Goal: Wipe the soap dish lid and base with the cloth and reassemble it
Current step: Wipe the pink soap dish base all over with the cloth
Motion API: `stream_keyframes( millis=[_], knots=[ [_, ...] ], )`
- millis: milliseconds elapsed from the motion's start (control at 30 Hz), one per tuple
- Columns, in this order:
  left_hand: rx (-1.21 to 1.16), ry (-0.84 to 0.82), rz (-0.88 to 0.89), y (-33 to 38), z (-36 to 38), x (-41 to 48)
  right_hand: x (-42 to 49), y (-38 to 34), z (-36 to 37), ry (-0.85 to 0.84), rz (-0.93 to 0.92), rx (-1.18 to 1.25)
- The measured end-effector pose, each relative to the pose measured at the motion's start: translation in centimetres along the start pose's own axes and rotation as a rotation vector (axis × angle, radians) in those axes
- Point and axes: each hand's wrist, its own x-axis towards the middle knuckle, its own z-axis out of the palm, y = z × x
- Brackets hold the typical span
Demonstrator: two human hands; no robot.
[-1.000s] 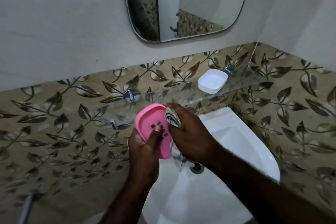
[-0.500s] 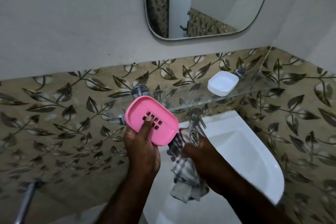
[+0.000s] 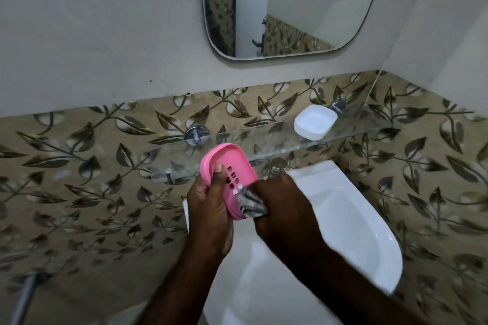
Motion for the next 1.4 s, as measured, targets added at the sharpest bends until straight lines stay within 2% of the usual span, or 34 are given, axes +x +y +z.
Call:
stream_keyframes(
  millis=[100, 233, 300, 333, 433, 500, 567, 600, 667, 833, 933, 1067, 1133, 1200, 1267, 1333, 1400],
  knots=[
    [0.056, 0.074, 0.002, -0.1, -0.8, 0.0, -1.7, -1.5, 1.0, -0.082, 0.18, 0.218],
    [0.035, 0.122, -0.045, -0.6, -1.8, 0.3, -0.3, -2.2, 0.4, -0.287, 0.378, 0.737],
    [-0.068, 0.071, -0.152, -0.5, -1.9, 0.6, 0.9, -1.9, -0.5, -0.282, 0.438, 0.934],
    [-0.124, 0.014, -0.231, -0.3, -1.8, 0.7, 1.7, -1.8, -1.0, -0.24, 0.457, 0.95],
    [-0.112, -0.106, -0.29, -0.5, -1.9, 0.6, 3.6, -2.1, -1.9, -0.082, 0.411, 0.804],
    [-0.029, -0.092, -0.235, -0.9, -1.8, 0.8, 4.4, -2.5, -1.6, -0.017, 0.25, 0.564],
    [-0.017, -0.089, -0.156, -1.1, -1.7, 0.7, 4.8, -2.5, -0.7, 0.015, 0.046, 0.211],
    [-0.003, -0.072, -0.113, -1.1, -1.8, 0.7, 5.0, -2.2, -0.4, 0.02, -0.014, 0.077],
    [0.025, -0.014, -0.062, -1.0, -1.7, 0.6, 5.0, -1.7, -0.3, 0.011, -0.017, -0.039],
    [0.068, 0.131, -0.042, -1.1, -1.9, 0.4, 1.8, -0.8, 0.5, -0.053, 0.056, -0.049],
    [0.184, 0.143, -0.035, -1.3, -1.8, 0.1, 0.2, 0.0, 1.1, -0.132, 0.13, 0.001],
    [0.245, 0.112, -0.039, -1.6, -1.7, 0.6, 0.9, -0.3, -0.8, -0.333, 0.312, 0.503],
    [0.227, 0.041, -0.065, -1.5, -1.8, 0.9, 1.7, -0.2, -2.0, -0.285, 0.393, 0.736],
    [0.26, -0.041, -0.067, -1.3, -1.8, 1.1, 2.5, 0.5, -2.7, -0.062, 0.435, 0.722],
    [0.321, -0.132, -0.05, -1.3, -1.9, 1.0, 3.0, 0.7, -2.7, 0.038, 0.379, 0.54],
    [0.378, -0.206, -0.026, -1.0, -1.9, 1.1, 2.7, -0.2, -2.0, -0.013, 0.237, 0.434],
    [0.361, -0.179, -0.015, -0.4, -2.1, 1.5, 1.3, -1.2, -0.8, -0.102, 0.014, 0.326]
  ],
)
